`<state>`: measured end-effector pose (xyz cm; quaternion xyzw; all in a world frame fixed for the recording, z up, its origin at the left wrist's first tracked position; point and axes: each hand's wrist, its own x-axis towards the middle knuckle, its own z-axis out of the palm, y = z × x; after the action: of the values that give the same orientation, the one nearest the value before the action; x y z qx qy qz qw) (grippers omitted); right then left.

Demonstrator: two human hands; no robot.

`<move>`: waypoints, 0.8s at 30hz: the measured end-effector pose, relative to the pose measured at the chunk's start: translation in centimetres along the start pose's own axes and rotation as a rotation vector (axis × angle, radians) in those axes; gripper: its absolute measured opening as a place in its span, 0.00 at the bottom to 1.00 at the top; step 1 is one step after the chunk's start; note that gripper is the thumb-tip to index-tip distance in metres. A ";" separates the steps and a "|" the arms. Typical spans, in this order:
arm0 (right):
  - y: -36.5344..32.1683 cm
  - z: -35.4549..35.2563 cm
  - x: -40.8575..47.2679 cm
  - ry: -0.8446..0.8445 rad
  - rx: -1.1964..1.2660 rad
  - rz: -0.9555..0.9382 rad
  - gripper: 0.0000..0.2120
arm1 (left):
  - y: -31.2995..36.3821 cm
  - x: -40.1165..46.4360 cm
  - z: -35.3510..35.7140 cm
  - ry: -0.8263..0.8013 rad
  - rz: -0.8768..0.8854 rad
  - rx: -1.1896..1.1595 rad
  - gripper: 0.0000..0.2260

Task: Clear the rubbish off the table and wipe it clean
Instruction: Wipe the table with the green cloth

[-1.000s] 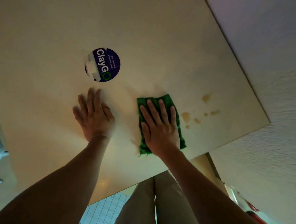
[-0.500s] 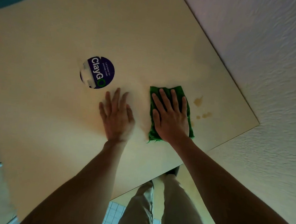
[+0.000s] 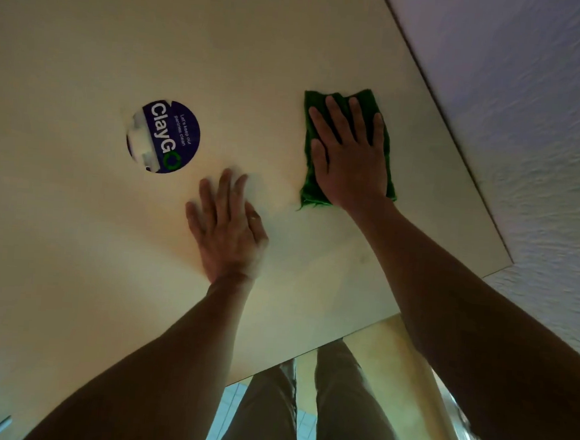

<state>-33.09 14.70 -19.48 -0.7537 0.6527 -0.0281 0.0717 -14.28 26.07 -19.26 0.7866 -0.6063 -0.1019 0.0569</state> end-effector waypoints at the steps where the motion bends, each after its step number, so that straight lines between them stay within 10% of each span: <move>1: 0.7 -0.1 0.1 0.008 0.000 0.009 0.25 | 0.0 0.0 -0.1 0.002 -0.002 0.005 0.24; 16: 3.4 -1.0 -0.9 -0.048 -0.006 0.234 0.28 | 0.5 0.0 0.1 0.006 -0.013 0.050 0.27; 24: -3.7 -0.1 -9.6 -0.131 0.046 -0.031 0.27 | 0.2 0.0 0.1 0.006 -0.002 0.027 0.24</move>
<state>-30.86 24.71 -18.30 -0.7620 0.6342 0.0052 0.1311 -14.45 26.00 -19.31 0.7884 -0.6065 -0.0913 0.0479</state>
